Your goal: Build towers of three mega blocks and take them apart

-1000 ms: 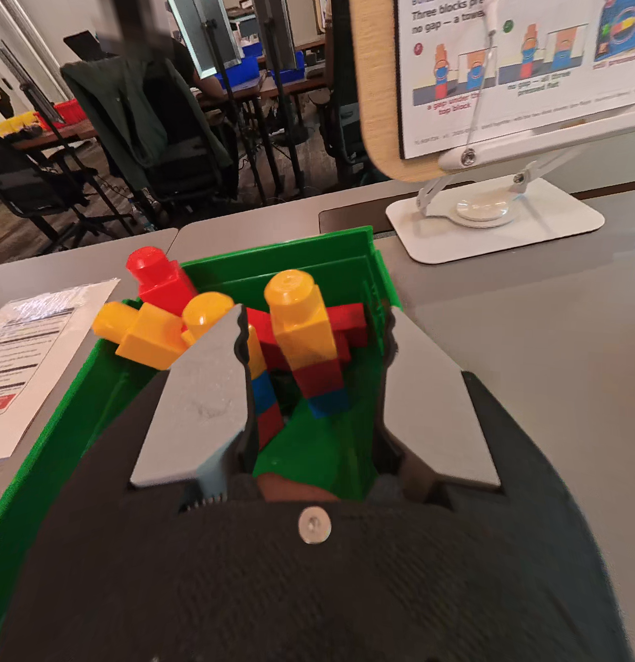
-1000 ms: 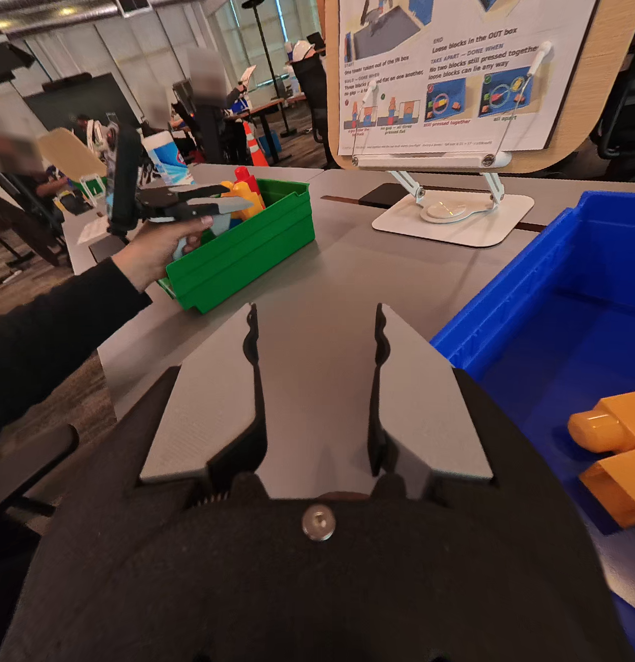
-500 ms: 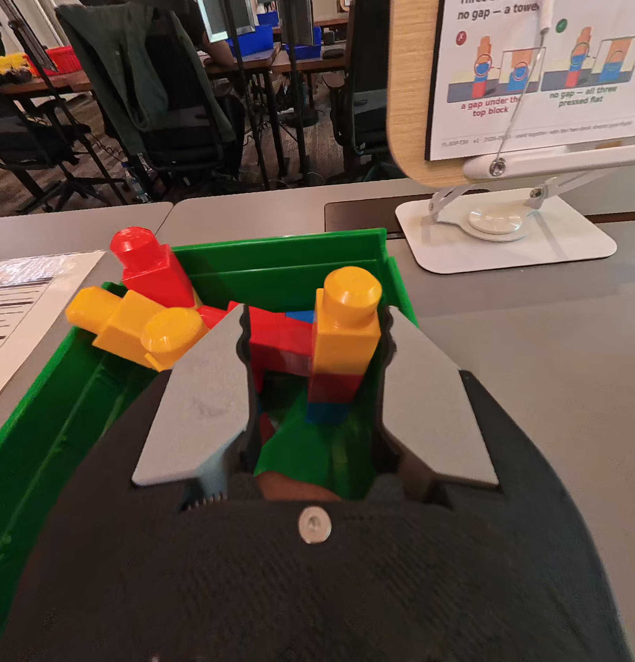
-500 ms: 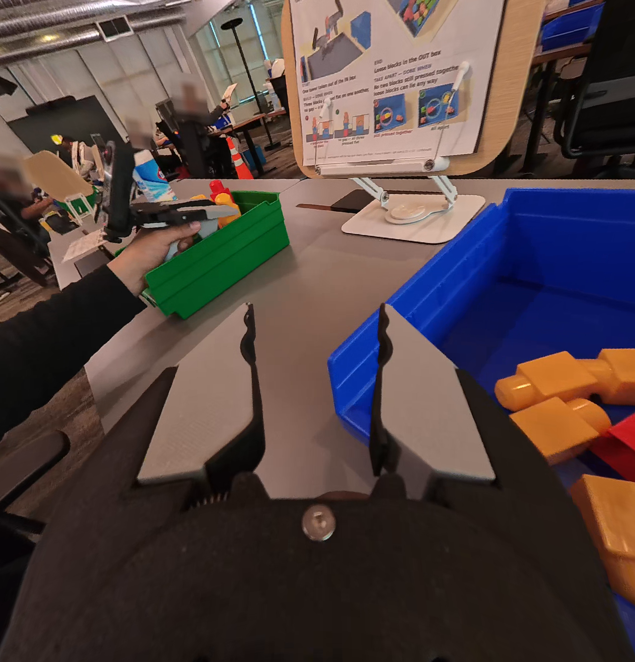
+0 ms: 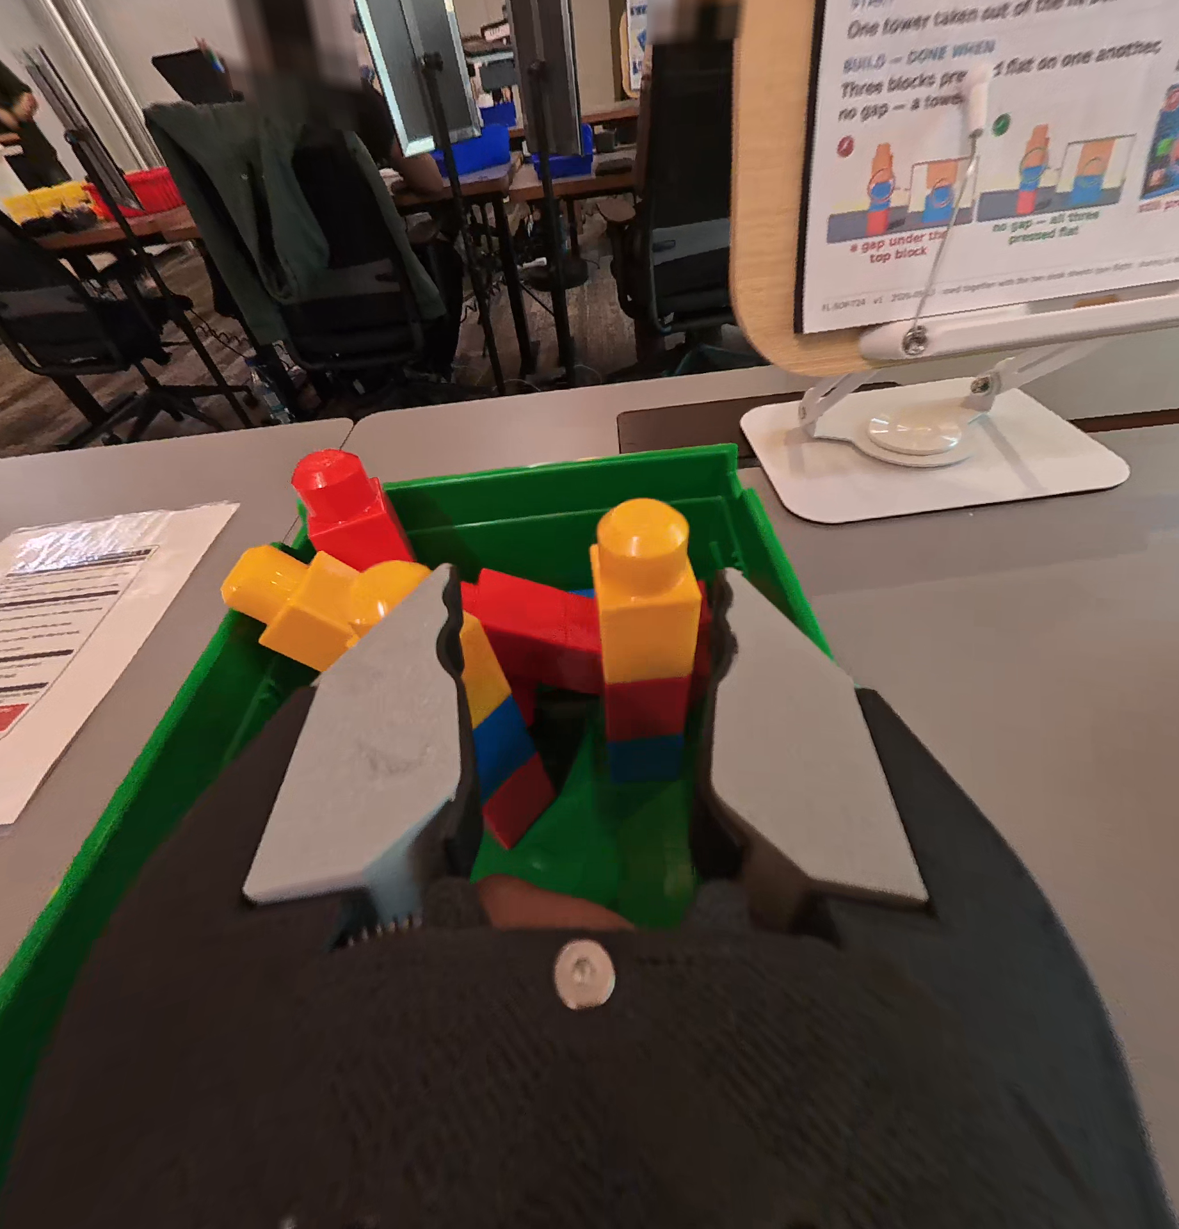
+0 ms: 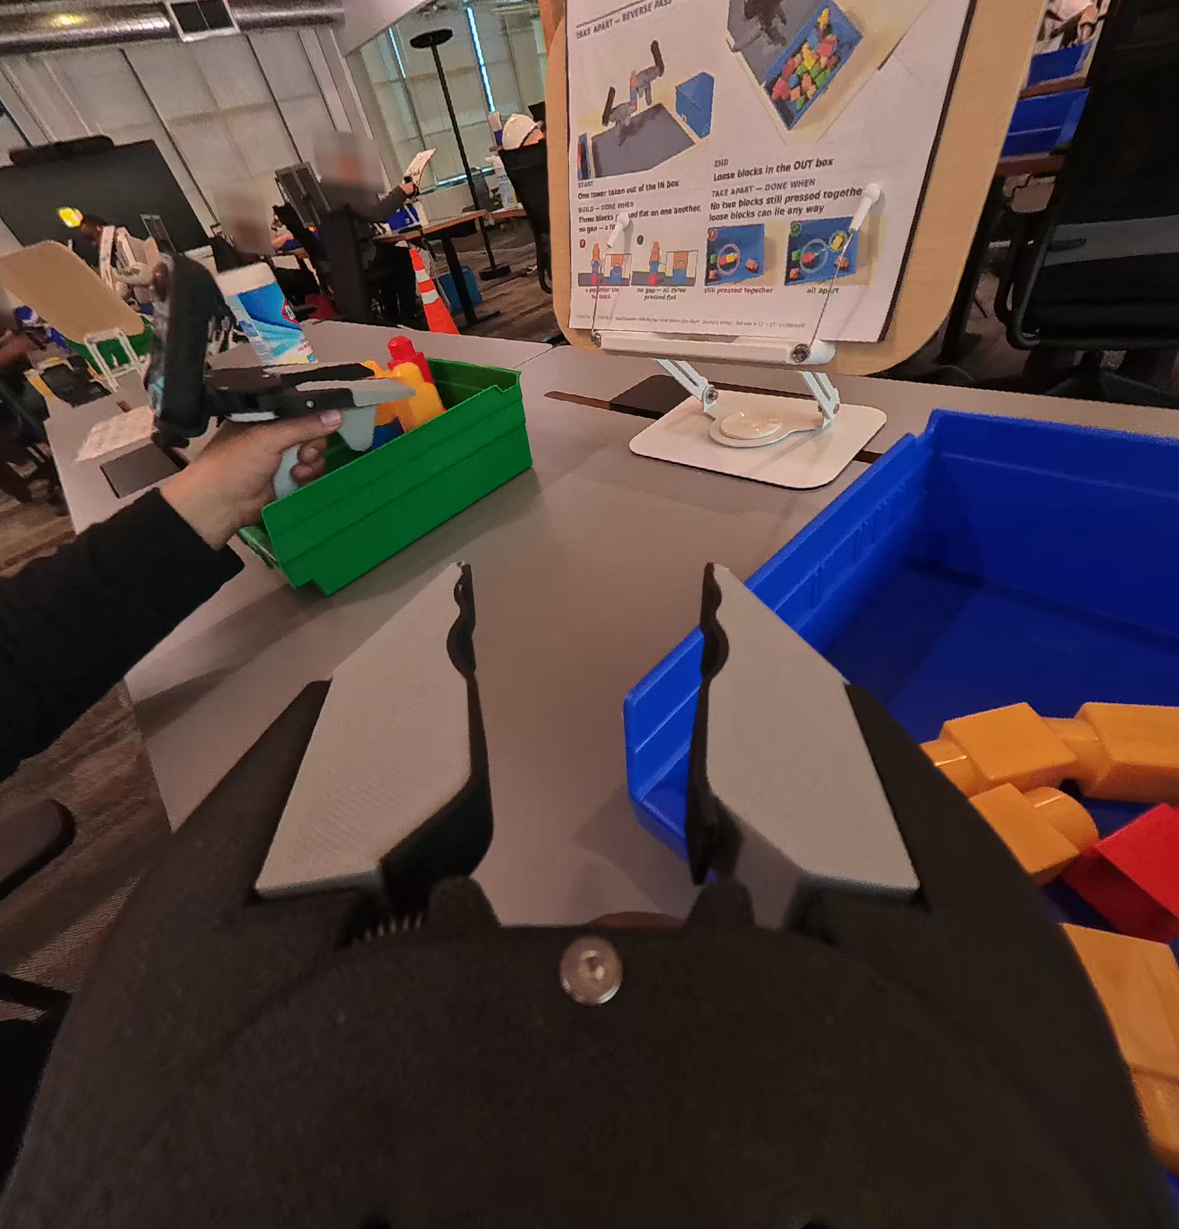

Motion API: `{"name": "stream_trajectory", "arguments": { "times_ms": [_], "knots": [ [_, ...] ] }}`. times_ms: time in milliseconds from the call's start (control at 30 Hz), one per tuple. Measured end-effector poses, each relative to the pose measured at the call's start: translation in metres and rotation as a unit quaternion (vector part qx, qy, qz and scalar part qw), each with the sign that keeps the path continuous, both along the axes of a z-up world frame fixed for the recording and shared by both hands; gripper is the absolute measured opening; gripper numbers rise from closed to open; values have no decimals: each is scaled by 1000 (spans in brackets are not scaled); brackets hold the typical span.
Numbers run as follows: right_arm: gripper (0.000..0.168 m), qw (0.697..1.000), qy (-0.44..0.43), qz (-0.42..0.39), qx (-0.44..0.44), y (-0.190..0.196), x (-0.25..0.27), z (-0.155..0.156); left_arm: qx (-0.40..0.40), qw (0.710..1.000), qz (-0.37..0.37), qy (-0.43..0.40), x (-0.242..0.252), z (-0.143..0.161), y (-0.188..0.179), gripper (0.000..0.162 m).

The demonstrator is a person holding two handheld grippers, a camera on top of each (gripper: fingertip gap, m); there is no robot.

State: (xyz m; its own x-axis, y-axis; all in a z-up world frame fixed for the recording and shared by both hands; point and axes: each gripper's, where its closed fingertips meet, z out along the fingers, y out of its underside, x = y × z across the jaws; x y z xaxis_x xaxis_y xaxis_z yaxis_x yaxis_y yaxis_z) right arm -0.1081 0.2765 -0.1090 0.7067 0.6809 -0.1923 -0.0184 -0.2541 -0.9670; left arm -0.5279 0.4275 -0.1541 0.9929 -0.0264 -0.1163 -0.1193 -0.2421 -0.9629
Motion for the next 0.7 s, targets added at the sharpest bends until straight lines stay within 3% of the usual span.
{"name": "stream_trajectory", "arguments": {
  "times_ms": [233,367,500,600,700],
  "knots": [
    [67,999,-19,12,28,-7,-9,10,64,997,-32,9,17,47,-51,75],
    [68,997,-55,3,51,-18,-13,11,90,989,-118,-3,68,65,-102,75],
    [66,995,-62,-19,81,-43,-8,24,78,966,-244,-16,159,48,-155,76],
    [67,993,-36,-13,108,-77,-12,42,57,944,-326,8,227,17,-191,76],
    [75,993,-50,-16,109,-113,-13,42,31,923,-382,26,280,-18,-220,76]
  ]
}}
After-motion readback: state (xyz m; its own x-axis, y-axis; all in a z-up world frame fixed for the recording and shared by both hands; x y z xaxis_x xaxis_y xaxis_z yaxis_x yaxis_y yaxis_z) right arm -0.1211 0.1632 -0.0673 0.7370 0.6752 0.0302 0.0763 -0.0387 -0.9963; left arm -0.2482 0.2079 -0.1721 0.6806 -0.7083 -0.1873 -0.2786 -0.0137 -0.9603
